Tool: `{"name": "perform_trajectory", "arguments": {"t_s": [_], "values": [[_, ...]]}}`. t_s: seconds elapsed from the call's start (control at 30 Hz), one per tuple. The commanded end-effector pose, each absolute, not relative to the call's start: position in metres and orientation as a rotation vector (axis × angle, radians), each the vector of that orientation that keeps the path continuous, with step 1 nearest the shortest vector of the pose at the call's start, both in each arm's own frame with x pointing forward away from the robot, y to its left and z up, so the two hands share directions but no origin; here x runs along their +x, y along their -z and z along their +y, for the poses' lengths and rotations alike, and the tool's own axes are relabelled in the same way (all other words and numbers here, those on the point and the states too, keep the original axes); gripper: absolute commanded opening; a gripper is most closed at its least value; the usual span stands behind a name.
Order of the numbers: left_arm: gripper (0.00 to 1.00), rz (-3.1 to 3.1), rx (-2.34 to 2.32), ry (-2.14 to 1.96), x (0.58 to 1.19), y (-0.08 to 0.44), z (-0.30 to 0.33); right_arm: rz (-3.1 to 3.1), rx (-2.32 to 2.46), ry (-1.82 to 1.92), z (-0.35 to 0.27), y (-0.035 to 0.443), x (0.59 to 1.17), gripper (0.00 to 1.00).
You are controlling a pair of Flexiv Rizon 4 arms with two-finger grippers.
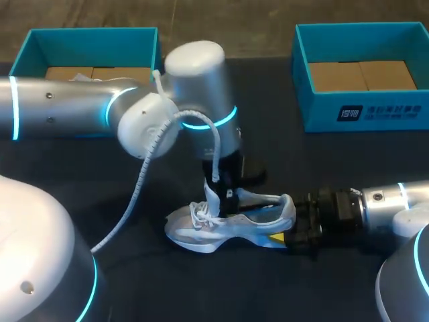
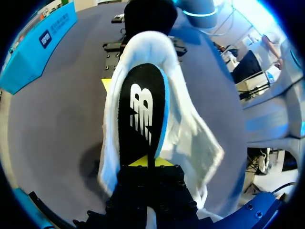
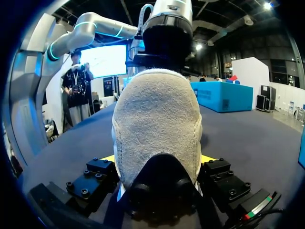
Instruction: Take the shoe out of the shoebox, open the shoe tongue, remove and reinsert the insole, then place the shoe into the shoebox
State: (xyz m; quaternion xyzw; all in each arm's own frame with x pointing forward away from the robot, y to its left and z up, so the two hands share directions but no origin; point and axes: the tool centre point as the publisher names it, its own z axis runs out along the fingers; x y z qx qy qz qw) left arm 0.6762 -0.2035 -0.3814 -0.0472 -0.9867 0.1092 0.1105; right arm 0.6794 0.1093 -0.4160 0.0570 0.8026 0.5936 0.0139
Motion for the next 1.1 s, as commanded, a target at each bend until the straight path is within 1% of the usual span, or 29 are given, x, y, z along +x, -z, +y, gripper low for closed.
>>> {"name": "perform_trajectory", "arguments": {"t_s": [0.03,0.5,0.77,0.83,0.87,0.93,0.97,1.03,1.1], "values": [[0.00,-2.879,-0.160,-0.409,0.673,0.368,-0.190,2.502,0.180,-1.844,0.110,0.417,0.679,0.00],[0.00,-2.747,-0.277,-0.508,0.666,0.349,-0.197,2.502,0.180,-1.844,0.110,0.417,0.679,0.00],[0.00,-2.826,-0.191,-0.507,0.666,0.348,-0.210,2.502,0.180,-1.844,0.110,0.417,0.679,0.00],[0.12,-2.858,-0.138,-0.508,0.668,0.348,-0.212,2.502,0.180,-1.844,0.110,0.417,0.679,0.00],[0.25,-2.856,-0.137,-0.511,0.669,0.348,-0.214,2.502,0.180,-1.844,0.110,0.417,0.679,0.00],[0.26,-2.866,-0.115,-0.517,0.671,0.347,-0.215,2.502,0.180,-1.844,0.110,0.417,0.679,0.00],[0.29,-2.866,-0.114,-0.517,0.671,0.347,-0.215,2.502,0.180,-1.844,0.110,0.417,0.679,0.00],[0.31,-2.867,-0.111,-0.522,0.671,0.345,-0.216,2.502,0.180,-1.844,0.110,0.417,0.679,0.00],[0.36,-2.877,-0.107,-0.534,0.669,0.343,-0.217,2.502,0.180,-1.844,0.110,0.417,0.679,0.00]]}}
